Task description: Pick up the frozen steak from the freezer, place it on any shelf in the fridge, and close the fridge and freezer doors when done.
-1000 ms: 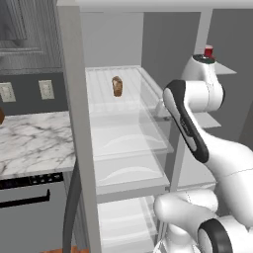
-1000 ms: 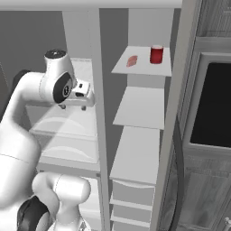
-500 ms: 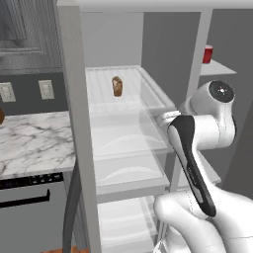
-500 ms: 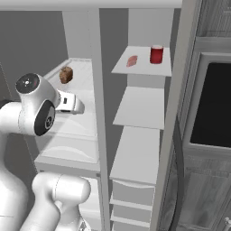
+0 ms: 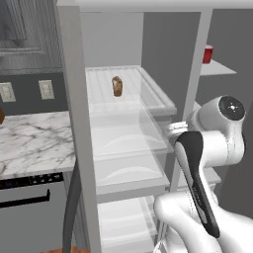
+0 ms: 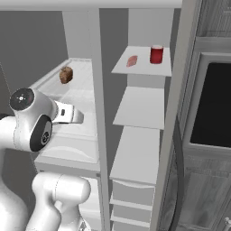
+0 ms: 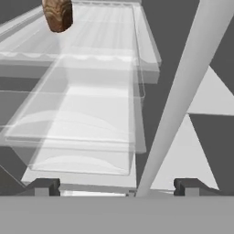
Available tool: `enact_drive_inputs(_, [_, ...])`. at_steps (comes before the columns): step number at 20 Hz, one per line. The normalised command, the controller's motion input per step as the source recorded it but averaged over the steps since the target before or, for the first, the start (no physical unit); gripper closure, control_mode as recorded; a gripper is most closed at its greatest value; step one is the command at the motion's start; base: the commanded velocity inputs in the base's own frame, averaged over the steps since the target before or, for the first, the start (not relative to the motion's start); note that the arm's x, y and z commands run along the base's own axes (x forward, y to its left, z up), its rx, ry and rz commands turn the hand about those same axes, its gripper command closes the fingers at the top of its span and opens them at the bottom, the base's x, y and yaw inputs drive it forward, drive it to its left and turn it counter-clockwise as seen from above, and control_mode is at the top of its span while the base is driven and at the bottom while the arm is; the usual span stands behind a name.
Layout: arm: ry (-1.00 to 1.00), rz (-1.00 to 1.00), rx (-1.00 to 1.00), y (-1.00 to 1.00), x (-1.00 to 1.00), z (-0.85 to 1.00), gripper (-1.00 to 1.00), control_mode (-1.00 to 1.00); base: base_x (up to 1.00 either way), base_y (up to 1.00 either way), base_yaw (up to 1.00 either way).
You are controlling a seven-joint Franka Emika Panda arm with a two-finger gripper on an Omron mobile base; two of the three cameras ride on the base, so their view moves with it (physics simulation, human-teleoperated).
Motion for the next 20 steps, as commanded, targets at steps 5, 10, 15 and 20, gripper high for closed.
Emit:
enact_drive_inputs(5, [0.00, -0.06, 0.00, -0.17, -0.08, 0.00, -1.00, -1.00, 0.00, 0.00, 0.00])
enact_drive_inputs(10, [0.00, -0.02, 0.00, -0.36, 0.00, 0.00, -1.00, -1.00, 0.00, 0.00, 0.00])
enact_drive_inputs(15, [0.00, 0.00, 0.01, -0.49, 0.00, 0.00, -1.00, -1.00, 0.00, 0.00, 0.00])
enact_drive_inputs(20, [0.01, 0.00, 0.00, -0.25, 0.00, 0.00, -1.00, -1.00, 0.00, 0.00, 0.00])
